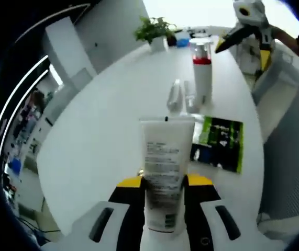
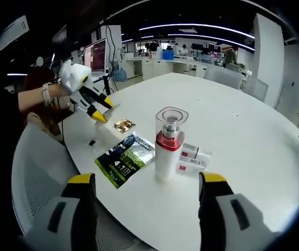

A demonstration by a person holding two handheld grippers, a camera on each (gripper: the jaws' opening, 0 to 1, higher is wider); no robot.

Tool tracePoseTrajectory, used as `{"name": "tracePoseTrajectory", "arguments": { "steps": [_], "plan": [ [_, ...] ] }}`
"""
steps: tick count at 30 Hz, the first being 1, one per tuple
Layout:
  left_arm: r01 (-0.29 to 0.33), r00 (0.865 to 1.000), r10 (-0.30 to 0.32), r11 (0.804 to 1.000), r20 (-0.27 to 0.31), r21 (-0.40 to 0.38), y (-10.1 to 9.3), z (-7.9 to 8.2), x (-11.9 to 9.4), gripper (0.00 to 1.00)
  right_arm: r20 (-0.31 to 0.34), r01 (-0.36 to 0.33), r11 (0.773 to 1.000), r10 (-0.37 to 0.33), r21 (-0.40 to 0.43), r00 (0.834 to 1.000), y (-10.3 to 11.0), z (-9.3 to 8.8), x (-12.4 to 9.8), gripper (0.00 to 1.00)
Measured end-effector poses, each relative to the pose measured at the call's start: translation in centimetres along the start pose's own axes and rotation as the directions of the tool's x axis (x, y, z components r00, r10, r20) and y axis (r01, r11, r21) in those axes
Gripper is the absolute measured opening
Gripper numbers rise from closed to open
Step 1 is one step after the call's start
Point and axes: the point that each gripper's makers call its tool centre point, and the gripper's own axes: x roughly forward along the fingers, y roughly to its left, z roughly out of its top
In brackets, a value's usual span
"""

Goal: Arrange the skincare products in the storage area until every visible bottle or jar stands upright without overlapping.

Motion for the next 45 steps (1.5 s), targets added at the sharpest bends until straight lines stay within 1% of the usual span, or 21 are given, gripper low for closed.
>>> {"name": "tracePoseTrajectory", "arguments": {
  "steps": [3, 4, 6, 11, 14, 20, 25, 27, 28, 29, 32, 35, 39, 45],
  "plan": [
    [-0.008, 1.0, 0.008, 1.0, 0.028, -0.018, 0.0, 0.8, -0.2, 0.23, 0.006, 0.001, 1.0, -0.001, 0.001, 1.0, -0.1, 0.1, 0.0, 0.8],
    [-0.003, 0.999, 0.005, 0.999, 0.048, -0.039, -0.1, 1.2, -0.2, 0.23, 0.007, 0.001, 1.0, -0.001, 0.002, 1.0, -0.1, 0.1, -0.1, 0.8],
    [0.001, 0.997, 0.003, 0.998, 0.074, -0.056, -0.2, 1.9, -0.3, 0.23, 0.012, 0.006, 1.0, -0.006, 0.0, 1.0, -0.2, 0.1, -0.1, 0.79],
    [-0.004, 0.993, 0.012, 0.998, 0.12, -0.07, -0.2, 3.1, -0.4, 0.23, 0.02, 0.004, 1.0, -0.004, 0.005, 1.0, -0.1, 0.2, -0.3, 0.78],
    [-0.007, 0.99, 0.017, 0.997, 0.137, -0.078, -0.3, 3.6, -0.5, 0.23, 0.027, 0.003, 1.0, -0.003, 0.007, 1.0, 0.0, 0.3, -0.3, 0.77],
    [-0.002, 0.981, 0.022, 0.995, 0.194, -0.104, -0.4, 5.1, -1.1, 0.23, 0.039, 0.004, 1.0, -0.005, 0.01, 0.999, 0.0, 0.6, -0.5, 0.76],
    [0.005, 0.972, 0.019, 0.995, 0.233, -0.102, -0.8, 6.7, -1.8, 0.23, 0.063, 0.001, 1.0, -0.002, 0.016, 0.998, 0.2, 1.2, -0.7, 0.74],
    [0.009, 0.971, 0.014, 0.996, 0.24, -0.094, -1.1, 7.2, -1.8, 0.23, 0.068, 0.003, 1.0, -0.004, 0.013, 0.998, 0.3, 1.3, -0.7, 0.74],
    [0.01, 0.97, 0.013, 0.996, 0.244, -0.091, -1.7, 7.8, -1.7, 0.23, 0.069, 0.002, 1.0, -0.002, 0.01, 0.998, 0.4, 1.4, -0.8, 0.73],
    [0.014, 0.968, 0.009, 0.996, 0.249, -0.089, -1.9, 8.0, -1.7, 0.23, 0.071, -0.002, 1.0, 0.001, 0.011, 0.997, 0.5, 1.5, -0.8, 0.73],
    [0.036, 0.962, -0.009, 0.995, 0.274, -0.094, -2.6, 8.7, -1.7, 0.23, 0.086, -0.008, 1.0, 0.007, 0.009, 0.996, 0.9, 1.9, -1.1, 0.72],
    [0.049, 0.96, -0.025, 0.996, 0.28, -0.077, -3.5, 9.3, -1.6, 0.23, 0.098, -0.01, 1.0, 0.01, 0.009, 0.995, 1.0, 2.2, -1.3, 0.7],
    [0.072, 0.955, -0.046, 0.994, 0.294, -0.079, -4.4, 9.8, -1.4, 0.23, 0.117, -0.01, 1.0, 0.009, 0.015, 0.993, 1.2, 2.7, -1.6, 0.67],
    [0.093, 0.95, -0.067, 0.993, 0.304, -0.073, -5.8, 10.7, -1.3, 0.23, 0.163, -0.032, 0.999, 0.027, 0.024, 0.986, 2.0, 4.1, -1.8, 0.61]
  ]
}}
